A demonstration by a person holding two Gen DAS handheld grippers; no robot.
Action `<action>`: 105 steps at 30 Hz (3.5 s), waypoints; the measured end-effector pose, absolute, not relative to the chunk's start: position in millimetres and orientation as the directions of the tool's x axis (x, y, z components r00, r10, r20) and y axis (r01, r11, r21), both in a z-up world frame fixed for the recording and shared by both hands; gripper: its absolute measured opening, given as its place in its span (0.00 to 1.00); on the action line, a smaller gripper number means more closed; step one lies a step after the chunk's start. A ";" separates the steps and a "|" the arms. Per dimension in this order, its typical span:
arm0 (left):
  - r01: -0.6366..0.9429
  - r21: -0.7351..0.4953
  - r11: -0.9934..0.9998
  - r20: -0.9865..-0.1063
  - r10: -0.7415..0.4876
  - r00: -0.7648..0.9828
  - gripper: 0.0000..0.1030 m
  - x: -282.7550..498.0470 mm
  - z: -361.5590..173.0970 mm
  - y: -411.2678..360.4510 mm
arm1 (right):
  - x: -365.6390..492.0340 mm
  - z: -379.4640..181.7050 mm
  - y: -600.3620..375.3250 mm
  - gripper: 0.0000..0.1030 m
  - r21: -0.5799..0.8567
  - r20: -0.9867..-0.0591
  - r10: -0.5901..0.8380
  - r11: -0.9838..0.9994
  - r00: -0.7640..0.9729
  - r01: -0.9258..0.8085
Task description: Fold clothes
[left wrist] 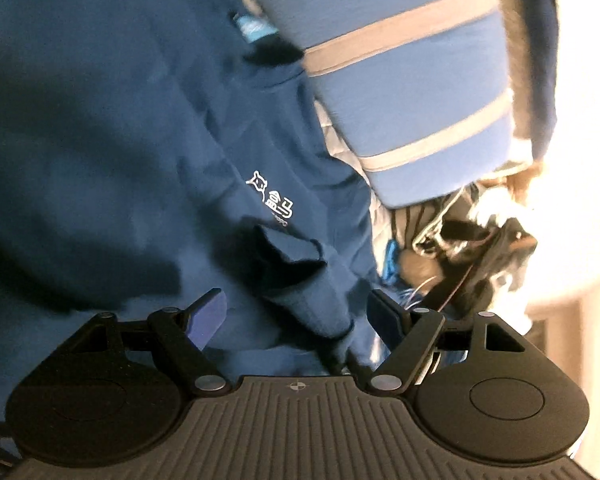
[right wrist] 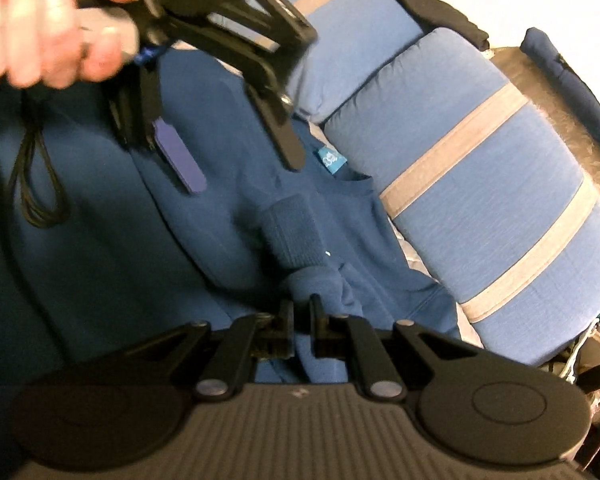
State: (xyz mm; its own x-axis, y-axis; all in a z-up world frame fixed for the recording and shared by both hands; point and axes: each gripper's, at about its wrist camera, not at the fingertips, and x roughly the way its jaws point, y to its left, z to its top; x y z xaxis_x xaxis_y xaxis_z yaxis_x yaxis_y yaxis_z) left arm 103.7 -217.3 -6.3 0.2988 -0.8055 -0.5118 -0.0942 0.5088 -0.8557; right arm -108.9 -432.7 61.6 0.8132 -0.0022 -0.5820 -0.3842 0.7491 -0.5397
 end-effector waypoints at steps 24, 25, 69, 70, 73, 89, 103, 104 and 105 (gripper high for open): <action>0.158 -0.747 0.646 -0.568 -0.743 0.355 0.11 109.5 64.8 -247.4 | -122.0 60.7 -453.2 0.69 -0.596 -0.480 -0.044 0.749 0.876 -0.289; 0.185 -0.732 0.656 -0.565 -0.736 0.373 0.11 108.9 73.3 -245.7 | -121.4 60.1 -456.6 0.75 -0.600 -0.475 -0.060 0.751 0.878 -0.274; 0.353 -0.144 0.924 -0.753 -0.334 0.567 0.10 66.6 74.8 -79.7 | -82.0 54.7 -516.6 0.52 -0.467 -0.581 -0.191 0.874 0.791 -0.132; 0.358 -0.134 0.924 -0.763 -0.327 0.557 0.10 65.8 70.9 -79.0 | -82.6 54.7 -514.2 0.49 -0.471 -0.581 -0.190 0.871 0.791 -0.137; 0.366 -0.118 0.923 -0.783 -0.313 0.538 0.10 64.7 67.2 -77.1 | -85.6 52.8 -507.7 0.43 -0.497 -0.576 -0.193 0.854 0.794 -0.153; 0.450 0.062 0.891 -0.881 -0.163 0.445 0.27 50.7 50.6 -86.4 | -96.0 53.4 -498.3 0.72 -0.558 -0.583 -0.216 0.807 0.783 -0.193; 0.323 0.052 0.945 -0.767 -0.170 0.619 0.46 0.3 101.3 -50.5 | -89.3 94.6 -518.2 0.89 -0.374 -0.578 -0.156 0.923 0.801 -0.089; 0.317 0.037 0.948 -0.747 -0.184 0.639 0.48 -5.2 107.1 -49.2 | -83.7 89.4 -520.2 0.89 -0.371 -0.589 -0.178 0.926 0.788 -0.068; 0.313 0.024 0.950 -0.727 -0.198 0.658 0.53 -10.8 112.9 -46.6 | -78.1 82.4 -521.2 0.89 -0.377 -0.602 -0.203 0.925 0.772 -0.051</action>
State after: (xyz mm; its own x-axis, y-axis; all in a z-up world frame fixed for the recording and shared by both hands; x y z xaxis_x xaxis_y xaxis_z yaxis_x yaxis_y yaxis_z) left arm -10.8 -46.6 112.9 0.6576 -0.1980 -0.7269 0.3127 0.9495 0.0243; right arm -78.1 -521.2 82.4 0.7721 -0.2027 -0.6023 -0.0511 0.9249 -0.3768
